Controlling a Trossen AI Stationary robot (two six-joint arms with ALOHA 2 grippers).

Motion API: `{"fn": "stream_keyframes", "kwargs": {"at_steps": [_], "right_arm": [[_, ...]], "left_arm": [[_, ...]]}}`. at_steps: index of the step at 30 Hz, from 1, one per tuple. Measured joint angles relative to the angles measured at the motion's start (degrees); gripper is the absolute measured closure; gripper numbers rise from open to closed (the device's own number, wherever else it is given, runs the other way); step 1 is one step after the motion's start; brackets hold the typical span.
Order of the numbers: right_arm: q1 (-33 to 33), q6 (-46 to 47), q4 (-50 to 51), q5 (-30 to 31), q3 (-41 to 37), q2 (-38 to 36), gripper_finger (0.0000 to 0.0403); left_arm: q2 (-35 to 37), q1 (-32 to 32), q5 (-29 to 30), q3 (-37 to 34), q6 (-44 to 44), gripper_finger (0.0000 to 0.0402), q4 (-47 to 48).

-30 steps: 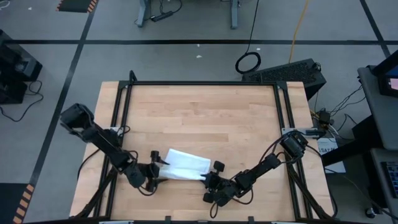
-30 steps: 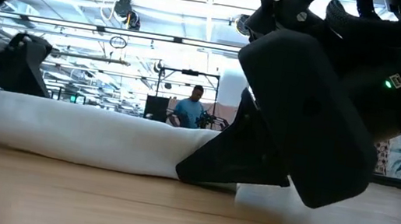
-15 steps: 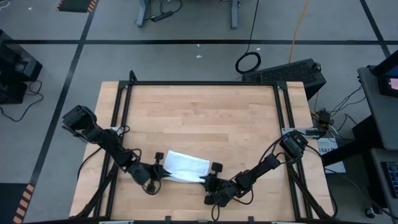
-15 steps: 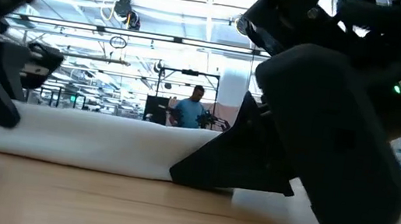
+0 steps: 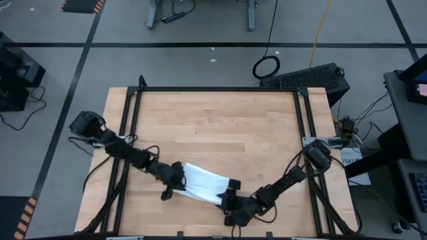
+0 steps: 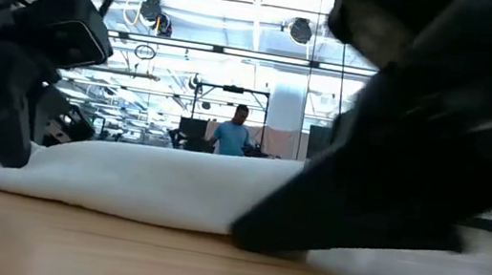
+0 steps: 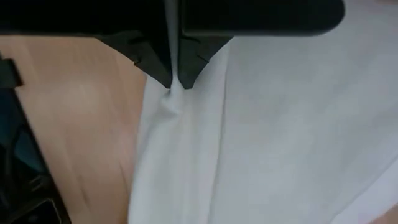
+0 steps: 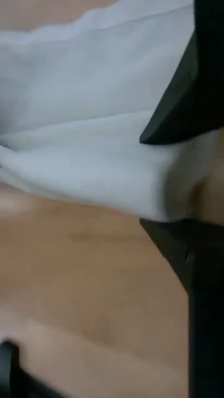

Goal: Roll towel
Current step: Roll the white towel

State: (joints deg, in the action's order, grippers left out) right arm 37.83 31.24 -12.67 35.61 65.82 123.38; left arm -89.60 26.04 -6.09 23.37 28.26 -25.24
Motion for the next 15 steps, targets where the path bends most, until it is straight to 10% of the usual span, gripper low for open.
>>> {"fn": "stream_keyframes", "kwargs": {"at_steps": [8,15], "right_arm": [[5.24,10.29,2.75,4.49,-0.04,-3.27,0.0152],[5.62,-4.11,-13.74,15.81,-0.03,0.20,0.0141]], "left_arm": [[0.04,-4.53,-8.97,-0.01,7.95,0.0390,0.85],[0.04,-5.02,-9.13,-0.03,13.64,0.0390,0.42]]}}
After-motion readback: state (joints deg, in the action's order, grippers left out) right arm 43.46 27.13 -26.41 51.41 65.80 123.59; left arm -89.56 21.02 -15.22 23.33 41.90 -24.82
